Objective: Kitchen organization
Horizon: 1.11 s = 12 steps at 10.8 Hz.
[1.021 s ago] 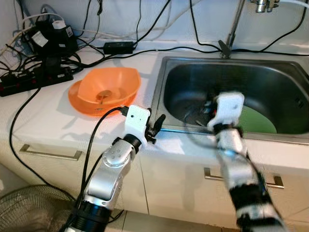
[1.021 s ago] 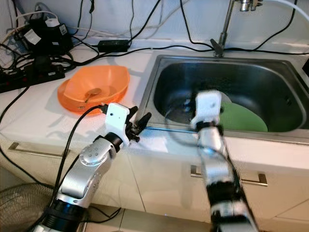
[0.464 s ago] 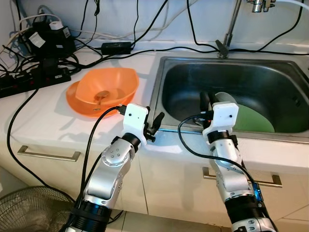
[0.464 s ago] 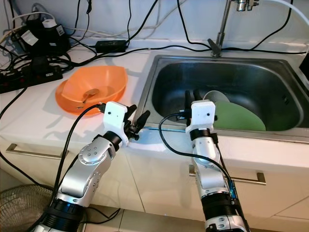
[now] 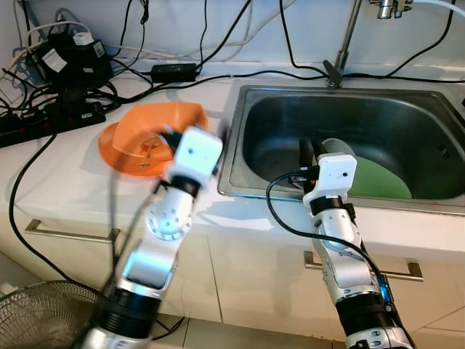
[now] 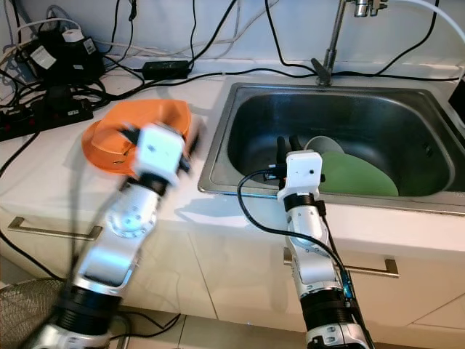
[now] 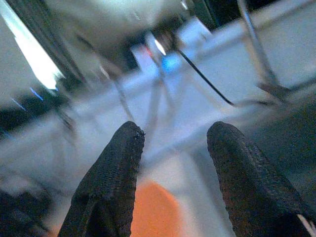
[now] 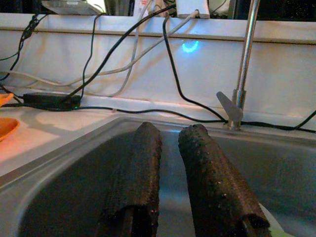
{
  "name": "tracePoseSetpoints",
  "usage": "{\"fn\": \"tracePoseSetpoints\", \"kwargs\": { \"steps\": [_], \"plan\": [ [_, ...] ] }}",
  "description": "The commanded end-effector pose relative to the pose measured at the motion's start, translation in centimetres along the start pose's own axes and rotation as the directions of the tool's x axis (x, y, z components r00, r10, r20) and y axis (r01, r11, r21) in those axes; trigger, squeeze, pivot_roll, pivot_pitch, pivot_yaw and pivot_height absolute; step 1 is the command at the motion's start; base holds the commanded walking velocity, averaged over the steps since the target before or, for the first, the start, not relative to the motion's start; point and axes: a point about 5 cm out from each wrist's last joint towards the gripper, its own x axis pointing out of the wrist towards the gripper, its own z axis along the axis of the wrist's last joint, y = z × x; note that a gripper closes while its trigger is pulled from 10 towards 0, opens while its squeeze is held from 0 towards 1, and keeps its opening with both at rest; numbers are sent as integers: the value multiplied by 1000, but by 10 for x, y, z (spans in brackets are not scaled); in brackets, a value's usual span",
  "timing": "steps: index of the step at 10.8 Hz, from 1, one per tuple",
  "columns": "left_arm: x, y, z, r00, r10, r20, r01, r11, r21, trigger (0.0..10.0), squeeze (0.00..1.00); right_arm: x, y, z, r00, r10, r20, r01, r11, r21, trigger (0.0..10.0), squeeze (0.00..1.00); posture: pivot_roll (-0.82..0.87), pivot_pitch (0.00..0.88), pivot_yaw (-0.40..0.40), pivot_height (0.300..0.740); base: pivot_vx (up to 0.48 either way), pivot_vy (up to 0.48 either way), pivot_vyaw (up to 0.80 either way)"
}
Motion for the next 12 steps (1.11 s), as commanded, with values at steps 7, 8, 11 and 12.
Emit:
{"fn": "tracePoseSetpoints", "kwargs": {
  "steps": [7, 8, 11, 12],
  "plan": [
    [-66, 35, -34, 958, 268, -102, -260, 962, 84, 10000, 1000, -2, 9, -12, 998, 21, -56, -21, 1000, 7, 10000, 0, 122, 0, 44, 740, 0, 0, 0],
    [-71, 31, -37, 961, 251, -114, -244, 967, 73, 10000, 592, -2, 10, -12, 998, 22, -57, -21, 1000, 8, 10000, 0, 123, 0, 43, 740, 0, 0, 0],
    [-76, 27, -46, 959, 241, -148, -237, 970, 47, 10000, 0, -1, 11, -13, 998, 18, -55, -18, 1000, 11, 10000, 0, 121, 0, 45, 740, 0, 0, 0],
    [-76, 29, -52, 953, 250, -169, -242, 968, 66, 10000, 0, -1, 10, -13, 998, 16, -56, -15, 1000, 10, 10000, 0, 117, 0, 46, 740, 0, 0, 0]
  ]
}}
